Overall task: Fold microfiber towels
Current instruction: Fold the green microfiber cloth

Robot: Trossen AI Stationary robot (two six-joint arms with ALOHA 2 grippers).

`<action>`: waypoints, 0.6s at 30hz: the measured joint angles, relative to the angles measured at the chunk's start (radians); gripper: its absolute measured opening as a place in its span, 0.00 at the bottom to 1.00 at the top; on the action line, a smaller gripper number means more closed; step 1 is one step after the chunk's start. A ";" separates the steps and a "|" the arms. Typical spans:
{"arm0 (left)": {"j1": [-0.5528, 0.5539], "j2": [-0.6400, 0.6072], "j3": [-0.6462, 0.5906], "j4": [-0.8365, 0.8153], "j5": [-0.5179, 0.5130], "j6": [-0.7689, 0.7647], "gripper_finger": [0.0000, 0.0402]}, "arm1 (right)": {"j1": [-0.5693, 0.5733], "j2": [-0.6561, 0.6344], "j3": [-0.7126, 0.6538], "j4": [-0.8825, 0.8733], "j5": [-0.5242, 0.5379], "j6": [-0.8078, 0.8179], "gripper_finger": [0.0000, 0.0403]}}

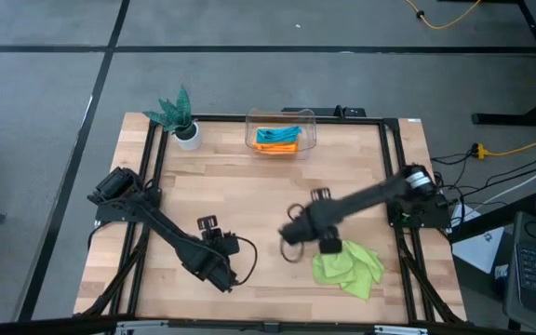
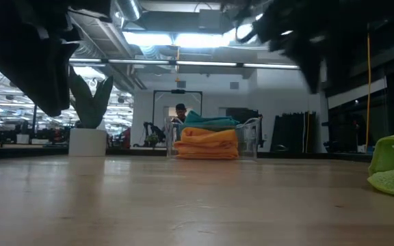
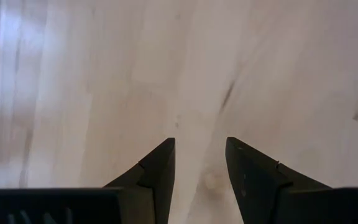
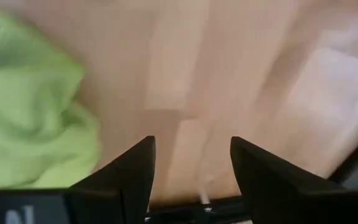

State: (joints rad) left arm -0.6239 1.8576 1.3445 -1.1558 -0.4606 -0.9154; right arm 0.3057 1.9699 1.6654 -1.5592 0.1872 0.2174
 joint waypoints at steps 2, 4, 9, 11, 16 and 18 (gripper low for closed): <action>-0.005 0.000 0.000 0.022 0.000 -0.012 0.34 | 0.059 -0.045 -0.054 0.013 -0.006 0.057 0.52; -0.006 0.000 0.000 0.053 0.000 -0.024 0.34 | 0.117 -0.107 -0.122 0.023 -0.005 0.179 0.52; -0.003 0.000 0.000 0.180 -0.001 -0.021 0.34 | 0.276 -0.288 -0.345 0.271 -0.007 0.478 0.52; 0.000 0.000 0.000 0.227 -0.003 -0.020 0.34 | 0.336 -0.342 -0.426 0.390 -0.010 0.575 0.52; 0.005 0.000 0.000 0.278 -0.012 -0.018 0.34 | 0.464 -0.409 -0.561 0.614 -0.089 0.788 0.52; 0.005 0.000 0.000 0.279 -0.022 -0.018 0.34 | 0.507 -0.410 -0.591 0.642 -0.094 0.869 0.52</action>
State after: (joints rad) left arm -0.6193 1.8576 1.3445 -0.8772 -0.4822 -0.9329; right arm 0.8127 1.5600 1.0741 -0.9168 0.0930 1.0863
